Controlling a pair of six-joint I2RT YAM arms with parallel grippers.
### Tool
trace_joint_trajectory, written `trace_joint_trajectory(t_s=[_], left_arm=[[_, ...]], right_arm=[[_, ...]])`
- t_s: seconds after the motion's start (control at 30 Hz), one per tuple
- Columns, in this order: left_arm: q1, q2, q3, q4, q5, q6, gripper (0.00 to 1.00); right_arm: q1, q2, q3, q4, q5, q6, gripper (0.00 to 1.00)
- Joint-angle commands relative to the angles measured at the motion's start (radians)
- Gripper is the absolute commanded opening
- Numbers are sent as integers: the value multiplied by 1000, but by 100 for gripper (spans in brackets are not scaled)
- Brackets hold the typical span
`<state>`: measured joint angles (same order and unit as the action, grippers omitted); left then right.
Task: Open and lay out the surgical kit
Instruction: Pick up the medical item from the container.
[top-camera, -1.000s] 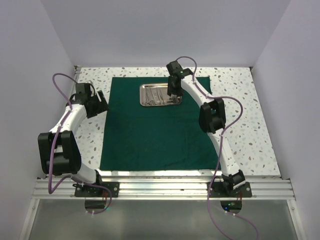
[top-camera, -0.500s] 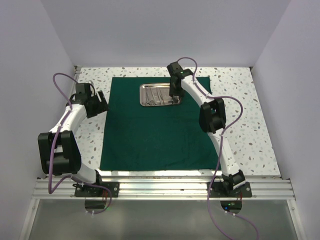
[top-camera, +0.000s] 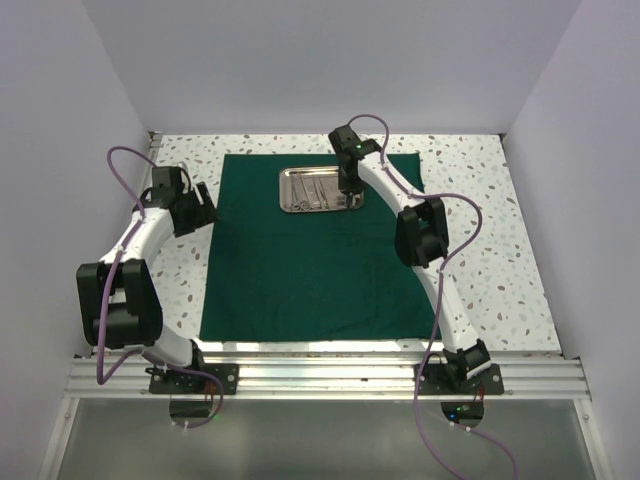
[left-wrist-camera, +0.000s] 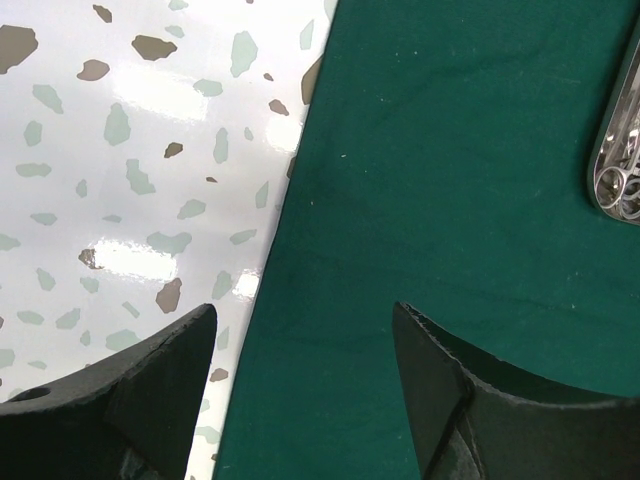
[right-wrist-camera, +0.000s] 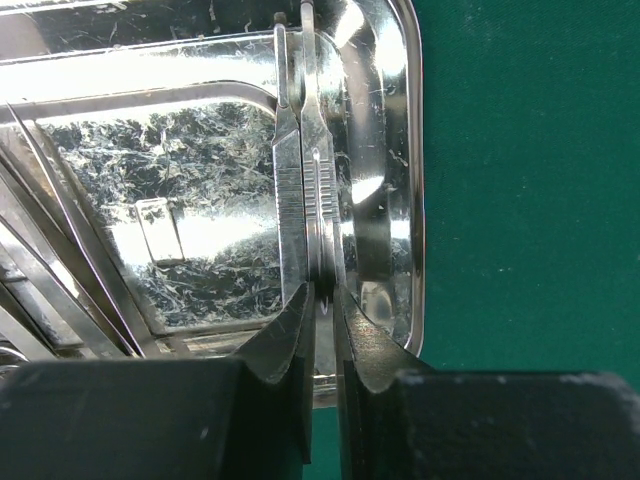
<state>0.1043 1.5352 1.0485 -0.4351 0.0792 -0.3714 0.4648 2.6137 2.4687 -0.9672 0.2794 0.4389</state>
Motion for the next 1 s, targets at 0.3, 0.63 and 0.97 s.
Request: trace_joint_trajectory(t_s=[0.3,0.63,0.97], left_arm=[[8,-17,-7,13,16,28,74],[8,-40,-13,-1,1,29,74],[8,-38,-10,-5,5,28,74]], right_arm=[[5,37,-91,-91,38,-11,39],[3,51,-119,-73,4,-3,18],[2,23,-65,-91,15,-11,0]])
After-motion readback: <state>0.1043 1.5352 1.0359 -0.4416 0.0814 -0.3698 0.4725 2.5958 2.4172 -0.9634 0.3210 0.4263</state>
